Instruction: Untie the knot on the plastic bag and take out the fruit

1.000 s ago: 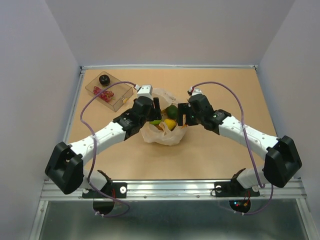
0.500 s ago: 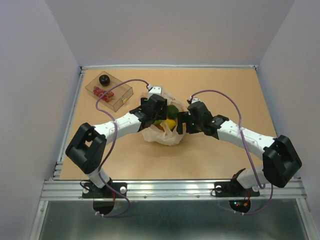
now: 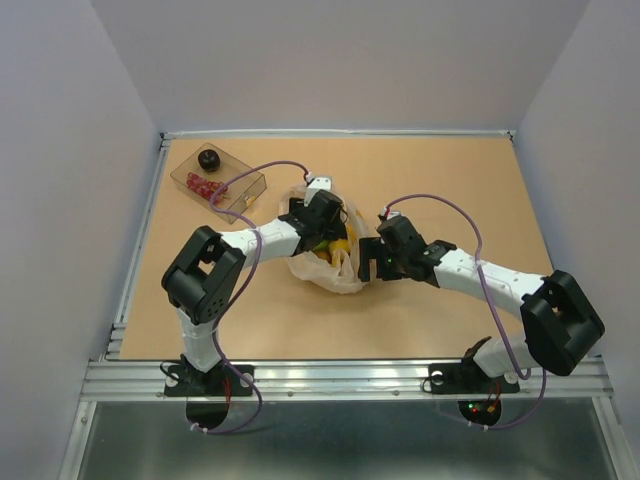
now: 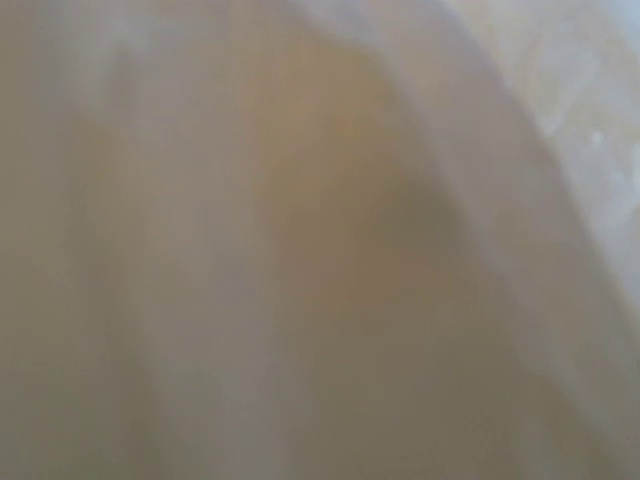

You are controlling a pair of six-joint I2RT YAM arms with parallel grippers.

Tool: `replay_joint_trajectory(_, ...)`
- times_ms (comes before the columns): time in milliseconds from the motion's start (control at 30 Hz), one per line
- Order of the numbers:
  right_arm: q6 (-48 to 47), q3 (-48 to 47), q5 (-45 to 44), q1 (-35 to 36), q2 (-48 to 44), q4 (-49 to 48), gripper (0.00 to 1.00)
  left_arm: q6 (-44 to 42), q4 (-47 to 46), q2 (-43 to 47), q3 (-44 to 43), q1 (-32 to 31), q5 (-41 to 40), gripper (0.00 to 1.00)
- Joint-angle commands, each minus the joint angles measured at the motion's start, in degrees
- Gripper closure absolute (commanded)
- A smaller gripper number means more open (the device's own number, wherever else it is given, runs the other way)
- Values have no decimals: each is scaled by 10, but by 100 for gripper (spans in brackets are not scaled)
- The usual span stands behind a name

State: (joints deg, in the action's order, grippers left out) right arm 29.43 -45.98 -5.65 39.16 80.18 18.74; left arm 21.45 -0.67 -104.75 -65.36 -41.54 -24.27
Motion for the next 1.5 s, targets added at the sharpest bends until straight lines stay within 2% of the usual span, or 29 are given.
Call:
replay_joint_trajectory(0, 3, 13, 4, 7, -19, -27, 6, 19, 6, 3, -12, -1, 3, 11)
replay_joint_trajectory(267, -2, 7, 5, 7, -12, -34, 6, 55, 37, 36, 24, -1, 60, 11)
replay_joint_trajectory(367, -4, 4, 2, 7, -11, -35, 6, 55, 37, 67, 39, -2, 66, 4)
replay_joint_trajectory(500, -8, -3, 6, 7, -6, -35, 6, 44, 33, 100, 51, -1, 74, 1)
replay_joint_trajectory(767, -11, -3, 6, 7, -5, -38, 6, -47, -13, 127, 86, -1, 125, 1)
replay_joint_trajectory(1067, -11, 3, 13, 7, -1, -47, 6, -122, -44, 86, 93, -1, 95, 2)
replay_joint_trajectory(1167, -11, 4, 11, 7, -3, -48, 6, -126, -48, 84, 87, -2, 102, 12)
replay_joint_trajectory(1267, -11, 4, 9, 7, -6, -48, 6, -123, -44, 103, 87, -3, 110, 30)
replay_joint_trajectory(1300, -11, 4, 7, 7, -7, -47, 6, -123, -43, 110, 88, -2, 115, 45)
replay_joint_trajectory(1333, -10, 3, 2, 7, -9, -47, 7, -123, -37, 129, 91, -3, 120, 50)
replay_joint_trajectory(1367, -9, 3, -1, 7, -12, -47, 6, -122, -34, 139, 93, -3, 132, 61)
replay_joint_trajectory(1467, -1, 1, -15, 7, -13, -48, 7, -122, -19, 191, 99, -3, 153, 65)
